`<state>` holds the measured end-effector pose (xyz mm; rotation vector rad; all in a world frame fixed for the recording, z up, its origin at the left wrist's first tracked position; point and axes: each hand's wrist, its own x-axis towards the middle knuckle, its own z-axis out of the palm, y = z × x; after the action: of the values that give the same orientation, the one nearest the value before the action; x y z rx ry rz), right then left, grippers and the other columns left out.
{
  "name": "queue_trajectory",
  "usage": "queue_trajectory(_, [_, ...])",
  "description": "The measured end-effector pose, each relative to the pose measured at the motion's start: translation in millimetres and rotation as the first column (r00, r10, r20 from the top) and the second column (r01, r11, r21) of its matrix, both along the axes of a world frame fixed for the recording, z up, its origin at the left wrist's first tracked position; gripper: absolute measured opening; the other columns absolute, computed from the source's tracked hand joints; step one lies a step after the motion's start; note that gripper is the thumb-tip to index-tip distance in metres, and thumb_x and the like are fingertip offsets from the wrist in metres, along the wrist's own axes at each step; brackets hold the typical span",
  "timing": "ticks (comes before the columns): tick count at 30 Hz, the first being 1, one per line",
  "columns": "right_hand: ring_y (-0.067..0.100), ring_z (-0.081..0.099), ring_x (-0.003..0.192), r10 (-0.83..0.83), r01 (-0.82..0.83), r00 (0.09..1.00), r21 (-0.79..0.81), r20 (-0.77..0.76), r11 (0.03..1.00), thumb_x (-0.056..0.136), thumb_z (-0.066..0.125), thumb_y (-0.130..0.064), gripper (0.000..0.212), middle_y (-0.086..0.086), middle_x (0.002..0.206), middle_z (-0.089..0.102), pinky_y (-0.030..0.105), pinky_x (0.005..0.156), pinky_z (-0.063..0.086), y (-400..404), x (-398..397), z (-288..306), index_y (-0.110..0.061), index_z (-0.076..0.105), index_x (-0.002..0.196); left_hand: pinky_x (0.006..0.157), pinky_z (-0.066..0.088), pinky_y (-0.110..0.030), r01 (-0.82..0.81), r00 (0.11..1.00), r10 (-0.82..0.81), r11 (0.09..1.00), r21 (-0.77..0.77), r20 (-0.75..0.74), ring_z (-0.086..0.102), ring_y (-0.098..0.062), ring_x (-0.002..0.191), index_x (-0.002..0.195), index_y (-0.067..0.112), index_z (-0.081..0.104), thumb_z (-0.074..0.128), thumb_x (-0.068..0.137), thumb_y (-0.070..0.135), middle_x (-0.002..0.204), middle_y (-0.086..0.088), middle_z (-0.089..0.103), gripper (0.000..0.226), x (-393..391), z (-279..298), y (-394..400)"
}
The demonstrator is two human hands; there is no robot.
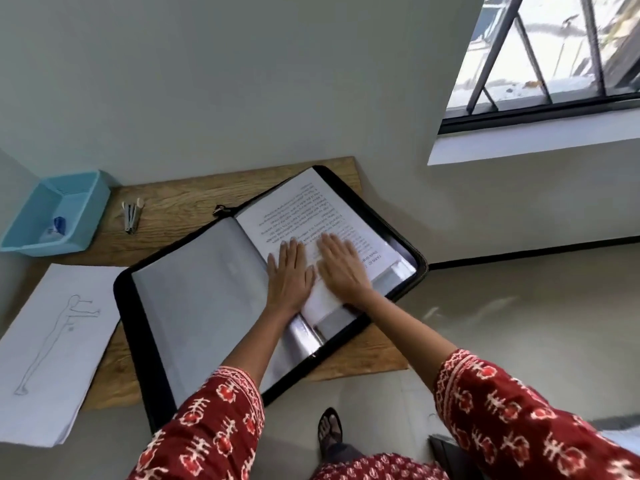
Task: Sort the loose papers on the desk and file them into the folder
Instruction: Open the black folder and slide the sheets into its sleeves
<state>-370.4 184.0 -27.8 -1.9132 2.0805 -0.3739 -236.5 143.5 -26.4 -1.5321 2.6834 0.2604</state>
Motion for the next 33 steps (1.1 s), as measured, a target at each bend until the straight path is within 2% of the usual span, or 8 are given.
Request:
queue_trajectory(3, [0.021,0.002,0.148,-0.119,0.123,0.988,0.040,-0.102,0.992,0.095,0.009,-0.037,0.063,0.009,0.160,0.008,0.039,0.117,-0.006,-7.7,-41.8,-3.6,-0.009,0.012,0.151,0.115,-0.002,-0.049,0.045,0.998,-0.044,0.999,0.023,-0.037,0.000,-0.028,0.145,0.150,0.006,0.006,-0.007,0.079,0.049,0.157,-0.014,0.003,0.084,8.6,-2.8,-15.5])
queue_trajectory(7, [0.029,0.001,0.147,-0.247,0.250,0.958,0.008,-0.146,0.968,0.103,0.020,-0.027,0.053,0.016,0.158,0.008,0.044,0.119,-0.005,-28.7,-59.1,4.5,-0.002,0.014,0.150,0.114,-0.004,-0.048,-0.056,0.996,0.061,0.996,0.067,-0.067,-0.005,-0.029,0.145,0.149,0.004,0.003,0.011,0.088,0.043,0.157,-0.015,-0.002,0.073,23.8,0.2,-43.9])
queue_trajectory(11, [0.025,-0.012,0.146,-0.101,0.101,0.993,-0.002,-0.065,0.995,0.103,0.020,-0.025,0.055,0.014,0.158,-0.007,0.035,0.115,-0.013,-62.0,-10.9,16.8,-0.005,0.001,0.151,0.115,-0.002,-0.049,-0.104,0.991,0.107,0.994,0.041,-0.082,-0.002,-0.031,0.145,0.148,0.000,0.008,0.027,0.100,0.030,0.156,-0.019,0.002,0.060,23.0,4.5,-66.0])
queue_trajectory(16, [0.020,-0.013,0.146,0.101,-0.090,0.987,0.097,-0.121,0.991,0.104,0.018,-0.027,0.055,0.010,0.159,-0.009,0.035,0.117,-0.012,-93.3,31.5,4.8,-0.007,-0.001,0.151,0.115,-0.002,-0.048,-0.061,0.996,0.063,0.998,0.026,-0.060,-0.003,-0.027,0.145,0.149,0.003,0.005,0.022,0.101,0.033,0.157,-0.015,0.002,0.059,20.5,-2.8,-76.3])
queue_trajectory(23, [0.019,-0.014,0.146,-0.028,0.040,0.993,0.105,-0.117,0.994,0.102,0.018,-0.037,0.059,0.004,0.159,-0.012,0.041,0.118,-0.009,-97.3,-31.3,3.9,-0.013,-0.007,0.151,0.114,-0.004,-0.050,-0.106,0.991,0.109,0.993,0.046,-0.074,-0.003,-0.026,0.145,0.149,0.005,0.001,0.009,0.087,0.058,0.158,-0.013,-0.001,0.083,55.4,-5.7,-97.2])
queue_trajectory(27, [0.026,0.005,0.147,-0.207,0.205,0.973,0.029,0.104,0.978,0.102,0.031,-0.028,0.059,0.014,0.158,0.009,0.042,0.119,0.005,-120.4,-30.1,10.7,-0.006,0.007,0.151,0.114,-0.003,-0.054,-0.179,0.978,0.189,0.977,0.113,-0.082,-0.003,-0.027,0.145,0.148,0.001,0.000,0.030,0.098,0.044,0.157,-0.015,0.000,0.073,51.0,3.8,-106.5])
queue_trajectory(30, [0.030,0.041,0.131,-0.341,0.360,0.895,-0.013,0.286,0.933,0.096,0.047,-0.027,0.058,0.012,0.141,0.046,0.049,0.110,0.029,-142.7,-25.0,21.3,-0.008,0.025,0.147,0.113,-0.005,-0.053,-0.182,0.973,0.198,0.974,0.132,-0.121,-0.006,-0.028,0.145,0.149,0.003,-0.001,0.032,0.098,0.042,0.157,-0.015,-0.003,0.072,44.3,7.3,-110.0])
queue_trajectory(33, [0.025,0.048,0.120,-0.366,0.448,0.856,-0.173,0.365,0.877,0.092,0.055,-0.018,0.048,0.009,0.127,0.056,0.043,0.102,0.036,-149.0,-17.7,32.7,-0.011,0.043,0.137,0.113,-0.006,-0.053,-0.169,0.979,0.181,0.978,0.121,-0.096,-0.009,-0.029,0.145,0.149,0.005,-0.003,0.029,0.098,0.046,0.157,-0.015,-0.006,0.073,44.3,3.1,-111.8])
